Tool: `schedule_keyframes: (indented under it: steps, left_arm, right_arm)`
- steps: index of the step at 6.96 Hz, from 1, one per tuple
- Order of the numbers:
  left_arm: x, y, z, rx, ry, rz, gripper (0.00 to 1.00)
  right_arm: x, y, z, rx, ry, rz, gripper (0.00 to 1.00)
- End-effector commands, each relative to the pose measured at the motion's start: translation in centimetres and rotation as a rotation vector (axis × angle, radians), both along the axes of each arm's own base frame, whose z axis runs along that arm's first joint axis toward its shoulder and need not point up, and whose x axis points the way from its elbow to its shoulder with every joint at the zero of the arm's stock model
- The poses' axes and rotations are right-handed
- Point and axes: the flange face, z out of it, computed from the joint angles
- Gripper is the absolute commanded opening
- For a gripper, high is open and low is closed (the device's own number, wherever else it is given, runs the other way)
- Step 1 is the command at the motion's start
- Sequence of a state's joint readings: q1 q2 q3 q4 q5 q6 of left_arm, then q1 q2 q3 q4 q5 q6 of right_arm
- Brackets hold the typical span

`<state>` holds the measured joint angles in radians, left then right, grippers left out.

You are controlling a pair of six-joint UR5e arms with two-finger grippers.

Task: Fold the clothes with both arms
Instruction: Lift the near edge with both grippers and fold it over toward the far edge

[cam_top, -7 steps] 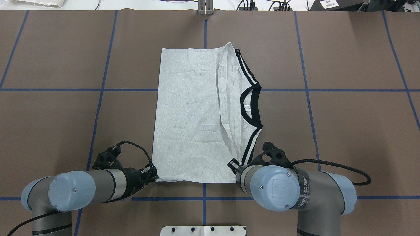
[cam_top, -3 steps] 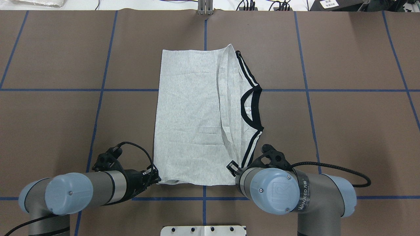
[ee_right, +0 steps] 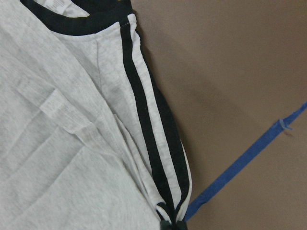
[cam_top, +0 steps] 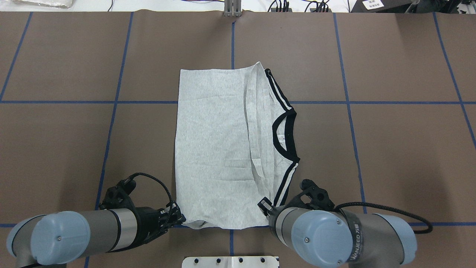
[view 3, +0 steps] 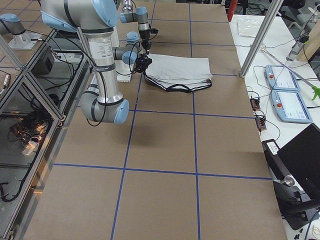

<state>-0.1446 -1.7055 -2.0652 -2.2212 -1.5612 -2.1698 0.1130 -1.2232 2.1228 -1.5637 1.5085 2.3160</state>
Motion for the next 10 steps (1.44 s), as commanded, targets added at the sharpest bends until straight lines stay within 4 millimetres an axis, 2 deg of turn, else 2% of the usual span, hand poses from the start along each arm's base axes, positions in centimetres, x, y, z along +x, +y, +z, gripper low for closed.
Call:
schedule_keyframes:
  steps: [1,2,3,4,5,6,7,9,10]
  left_arm:
    - [-3.5,0.5,-3.8,0.003,-0.010,0.007,0.00]
    - [-4.3,-2.0,-4.6,0.048,-0.040,-0.029,0.00]
    - [-5.4,-5.5,-6.6,0.161,-0.053,-0.054,0.00]
    - [-6.0,-8.8,-7.0,0.207,-0.095,-0.061,0.00]
    - [-5.4,-11.9,-7.0,0.238,-0.122,-0.079,0.00]
    - [-4.8,-14.9,-7.3,0.268,-0.147,-0.108,0.00]
    - [-4.4,-18.5,-6.1,0.293,-0.190,-0.120,0.00]
    - [-3.9,-25.4,-5.2,0.328,-0.273,-0.169,0.00]
    - [-3.5,-28.6,-4.5,0.344,-0.283,-0.185,0.00]
  right_arm:
    - [3.3,-1.9,-1.8,-0.002,-0.053,0.042,0.00]
    - [5.2,-5.6,-2.0,-0.005,-0.060,0.100,0.00]
    - [6.8,-9.9,-3.5,-0.012,-0.083,0.113,0.00]
    - [7.3,-14.2,-3.9,0.002,-0.076,0.106,0.00]
    - [6.8,-18.3,-4.1,0.030,-0.046,0.128,0.00]
    - [5.6,-21.4,-3.5,0.042,-0.004,0.131,0.00]
    - [5.5,-24.9,-4.1,0.041,0.009,0.120,0.00]
    - [3.7,-32.2,-4.2,0.047,0.053,0.110,0.00]
    - [3.1,-35.5,-3.0,0.043,0.049,0.107,0.00]
